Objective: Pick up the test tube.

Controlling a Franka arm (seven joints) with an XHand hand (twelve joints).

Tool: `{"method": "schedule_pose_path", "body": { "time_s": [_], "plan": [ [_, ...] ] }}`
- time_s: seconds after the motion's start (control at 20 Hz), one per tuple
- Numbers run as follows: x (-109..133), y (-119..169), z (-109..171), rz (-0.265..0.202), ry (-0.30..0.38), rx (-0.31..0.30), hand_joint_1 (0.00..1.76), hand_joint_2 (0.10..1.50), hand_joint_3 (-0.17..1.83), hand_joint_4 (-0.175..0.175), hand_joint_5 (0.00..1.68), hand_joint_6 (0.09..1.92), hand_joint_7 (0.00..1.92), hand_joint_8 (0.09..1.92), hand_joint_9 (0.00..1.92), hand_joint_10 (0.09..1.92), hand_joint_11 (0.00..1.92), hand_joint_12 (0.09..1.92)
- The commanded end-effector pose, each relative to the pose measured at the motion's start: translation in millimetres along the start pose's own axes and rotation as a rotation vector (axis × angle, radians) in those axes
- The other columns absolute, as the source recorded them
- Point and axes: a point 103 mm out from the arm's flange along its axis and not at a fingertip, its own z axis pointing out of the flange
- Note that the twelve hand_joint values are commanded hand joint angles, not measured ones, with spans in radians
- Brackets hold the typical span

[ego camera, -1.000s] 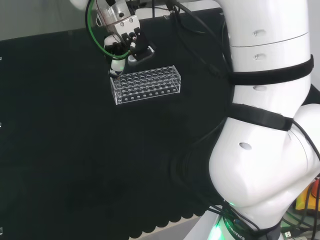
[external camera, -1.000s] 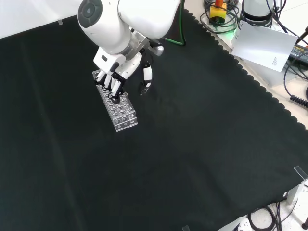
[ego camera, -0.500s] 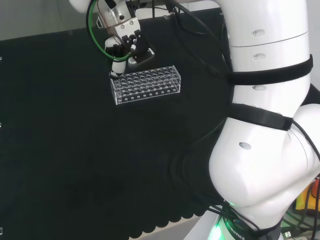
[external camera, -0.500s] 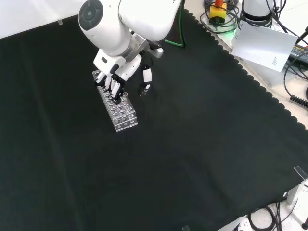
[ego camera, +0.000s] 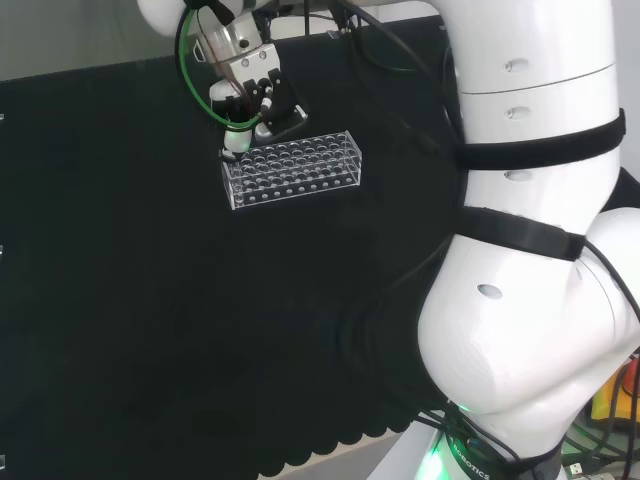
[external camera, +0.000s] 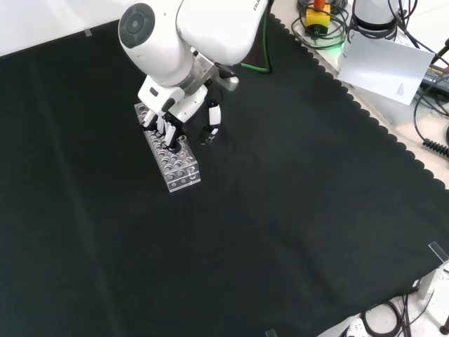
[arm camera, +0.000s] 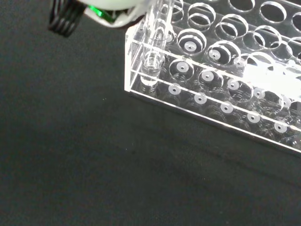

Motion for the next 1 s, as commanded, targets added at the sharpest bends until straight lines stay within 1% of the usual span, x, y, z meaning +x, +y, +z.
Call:
{"method": "schedule_pose_path", "body": {
  "time_s": [0.05, 0.3, 0.35, 0.45, 0.5, 0.55, 0.6, 0.65, 0.7, 0.75, 0.85, 0.95, 1.0],
  "plan": [
    [2, 12, -3, 0.018, 0.005, -0.018, 0.98, 0.65, 0.69, -0.097, 0.68, 0.84, 1.13, 0.83, 0.88, 0.67, 0.26, 1.53],
    [6, 19, -6, 0.023, 0.001, -0.024, 0.98, 0.65, 0.69, -0.102, 0.71, 0.85, 1.16, 0.81, 0.92, 0.66, 0.29, 1.52],
    [6, 20, -6, 0.023, 0.008, -0.033, 0.99, 0.65, 0.69, -0.103, 0.72, 0.84, 1.18, 0.79, 0.94, 0.65, 0.31, 1.51],
    [4, 21, -6, 0.022, 0.003, -0.055, 1.00, 0.65, 0.69, -0.113, 0.81, 0.81, 1.26, 0.75, 1.00, 0.62, 0.36, 1.49],
    [3, 22, -6, 0.023, -0.004, -0.069, 1.05, 0.73, 0.59, -0.081, 0.92, 0.83, 1.32, 0.72, 1.06, 0.60, 0.41, 1.47],
    [3, 23, -7, 0.025, -0.007, -0.082, 1.09, 0.80, 0.47, -0.069, 1.01, 0.83, 1.38, 0.69, 1.14, 0.57, 0.49, 1.43],
    [2, 24, -7, 0.027, -0.013, -0.093, 1.13, 0.84, 0.40, -0.092, 1.08, 0.80, 1.44, 0.66, 1.21, 0.55, 0.56, 1.39],
    [2, 25, -7, 0.029, -0.019, -0.098, 1.16, 0.85, 0.37, -0.124, 1.12, 0.77, 1.48, 0.64, 1.26, 0.53, 0.63, 1.35],
    [1, 24, -7, 0.031, -0.021, -0.114, 1.21, 0.82, 0.41, -0.148, 1.17, 0.73, 1.41, 0.64, 1.30, 0.51, 0.67, 1.32],
    [1, 24, -8, 0.033, -0.027, -0.125, 1.25, 0.77, 0.48, -0.162, 1.19, 0.71, 1.36, 0.66, 1.33, 0.48, 0.72, 1.28],
    [0, 24, -10, 0.038, -0.025, -0.145, 1.30, 0.69, 0.60, -0.173, 1.23, 0.67, 1.32, 0.66, 1.39, 0.44, 0.81, 1.23],
    [0, 24, -13, 0.045, -0.019, -0.157, 1.38, 0.70, 0.54, -0.175, 1.26, 0.60, 1.34, 0.69, 1.37, 0.35, 0.94, 1.15],
    [0, 24, -15, 0.049, -0.009, -0.160, 1.36, 0.69, 0.56, -0.175, 1.28, 0.57, 1.35, 0.64, 1.44, 0.37, 1.05, 1.07]
  ]
}}
